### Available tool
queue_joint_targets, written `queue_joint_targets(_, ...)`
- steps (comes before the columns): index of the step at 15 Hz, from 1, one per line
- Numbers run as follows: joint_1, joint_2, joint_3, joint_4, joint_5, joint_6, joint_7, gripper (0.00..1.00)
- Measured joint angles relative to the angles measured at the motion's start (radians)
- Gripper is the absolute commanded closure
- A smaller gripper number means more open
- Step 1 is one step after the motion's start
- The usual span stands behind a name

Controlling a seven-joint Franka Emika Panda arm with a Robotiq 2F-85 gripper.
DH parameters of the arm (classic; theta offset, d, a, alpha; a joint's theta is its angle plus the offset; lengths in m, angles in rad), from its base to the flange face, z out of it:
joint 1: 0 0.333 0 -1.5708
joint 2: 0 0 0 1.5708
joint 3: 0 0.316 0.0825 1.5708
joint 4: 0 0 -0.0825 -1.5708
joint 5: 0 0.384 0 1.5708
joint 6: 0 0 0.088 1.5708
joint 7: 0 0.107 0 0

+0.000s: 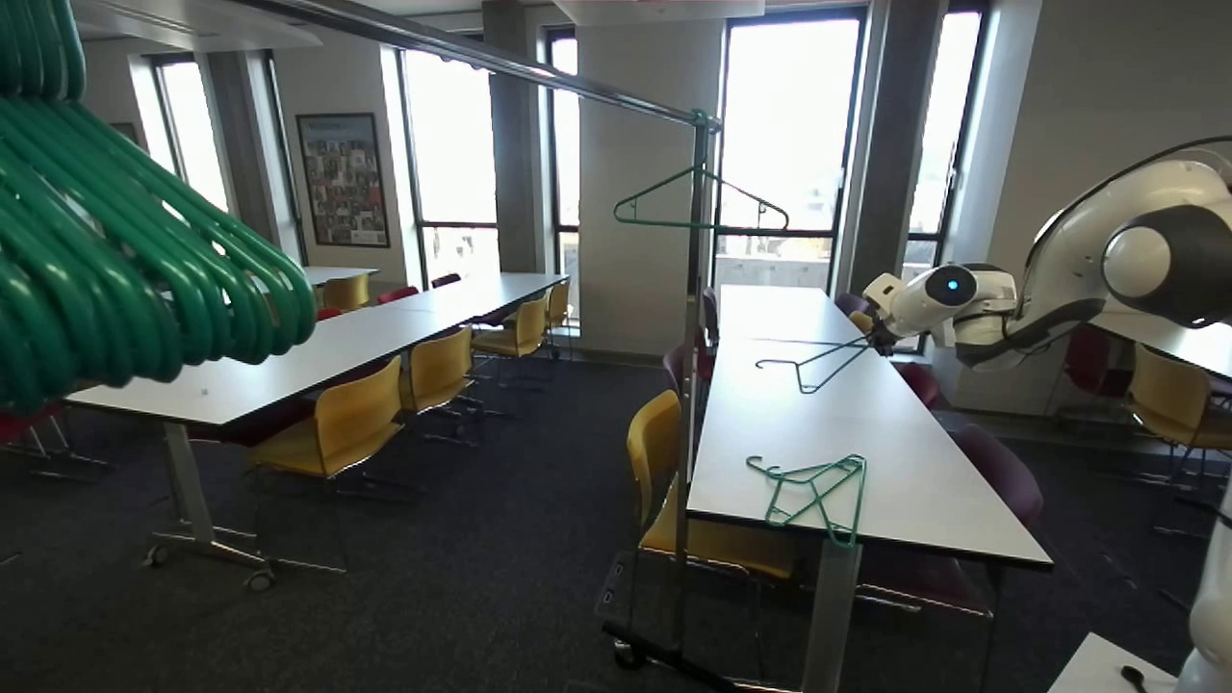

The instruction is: Put one hanger from the rail on the table.

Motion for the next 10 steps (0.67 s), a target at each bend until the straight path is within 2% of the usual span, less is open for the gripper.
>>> queue_joint_targets(6, -0.003, 0.041, -0.007, -0.056, 0.006, -0.029, 0.265, 0.98)
queue_joint_targets(10, 0.001, 0.05, -0.007, -0.044, -0.109, -0.028, 0.425, 0.98)
